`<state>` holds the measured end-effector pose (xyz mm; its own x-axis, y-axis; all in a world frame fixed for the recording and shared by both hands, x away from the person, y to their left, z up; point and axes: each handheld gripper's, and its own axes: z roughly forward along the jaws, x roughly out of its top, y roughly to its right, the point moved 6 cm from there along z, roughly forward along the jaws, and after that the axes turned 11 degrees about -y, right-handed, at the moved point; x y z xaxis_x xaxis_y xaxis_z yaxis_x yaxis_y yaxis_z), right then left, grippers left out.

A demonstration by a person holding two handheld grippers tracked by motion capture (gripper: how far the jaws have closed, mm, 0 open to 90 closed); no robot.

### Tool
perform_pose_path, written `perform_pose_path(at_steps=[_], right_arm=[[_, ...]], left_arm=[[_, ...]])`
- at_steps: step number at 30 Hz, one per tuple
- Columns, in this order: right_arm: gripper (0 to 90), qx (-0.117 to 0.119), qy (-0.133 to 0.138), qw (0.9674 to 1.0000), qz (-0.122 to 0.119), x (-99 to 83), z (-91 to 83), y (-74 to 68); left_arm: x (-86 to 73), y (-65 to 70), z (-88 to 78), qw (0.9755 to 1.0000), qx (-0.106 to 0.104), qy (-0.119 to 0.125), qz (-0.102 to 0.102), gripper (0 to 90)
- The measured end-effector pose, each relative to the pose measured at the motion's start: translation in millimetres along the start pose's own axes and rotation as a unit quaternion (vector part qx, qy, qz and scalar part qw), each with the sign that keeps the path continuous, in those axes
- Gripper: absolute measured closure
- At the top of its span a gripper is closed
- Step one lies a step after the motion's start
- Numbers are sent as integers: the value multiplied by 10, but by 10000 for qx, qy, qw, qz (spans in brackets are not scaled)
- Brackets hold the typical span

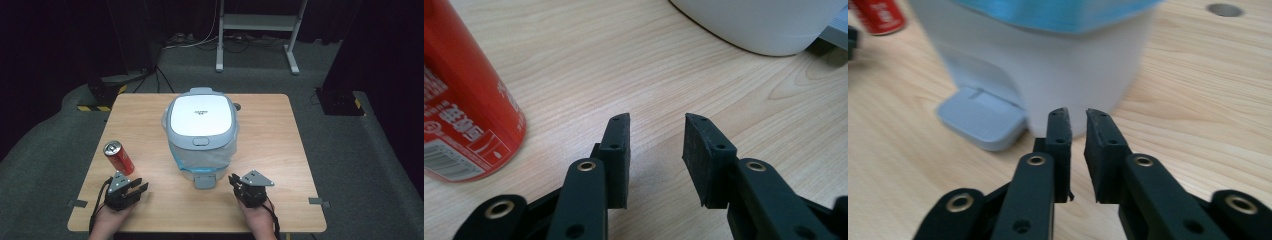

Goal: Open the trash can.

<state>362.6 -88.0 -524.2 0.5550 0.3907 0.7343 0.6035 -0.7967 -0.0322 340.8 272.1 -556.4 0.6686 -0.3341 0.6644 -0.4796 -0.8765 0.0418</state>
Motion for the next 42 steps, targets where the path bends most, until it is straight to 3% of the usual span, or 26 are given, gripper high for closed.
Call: perform_pose_path(at_steps=[4, 8, 14, 19, 21, 27, 32, 37, 42], right_arm=[[825, 256, -34, 9993, -252, 67, 112, -229], [821, 430, -109, 9985, -335, 114, 241, -378], [748, 466, -188, 9973, -545, 173, 387, -542], [686, 555, -207, 9968, -541, 192, 474, -637], [673, 610, -226, 9967, -487, 193, 509, -664], [668, 475, -286, 9970, -537, 178, 494, -652], [660, 325, -366, 9961, -737, 156, 502, -656], [659, 457, -416, 9954, -737, 148, 514, -638], [666, 434, -332, 9955, -768, 128, 527, -641]], left_arm=[[-9, 0, 66, 9999, 84, -119, 25, 596], [-23, 5, 94, 9998, 128, -163, 46, 567], [-39, 27, 137, 9993, 142, -308, 140, 469], [-42, 38, 145, 9993, 129, -317, 167, 393], [-43, 40, 145, 9993, 127, -316, 176, 385], [-41, 38, 148, 9993, 130, -317, 174, 374], [-41, 37, 148, 9993, 132, -318, 174, 372], [-43, 39, 148, 9993, 139, -309, 169, 372], [-43, 40, 149, 9993, 140, -306, 163, 373]])
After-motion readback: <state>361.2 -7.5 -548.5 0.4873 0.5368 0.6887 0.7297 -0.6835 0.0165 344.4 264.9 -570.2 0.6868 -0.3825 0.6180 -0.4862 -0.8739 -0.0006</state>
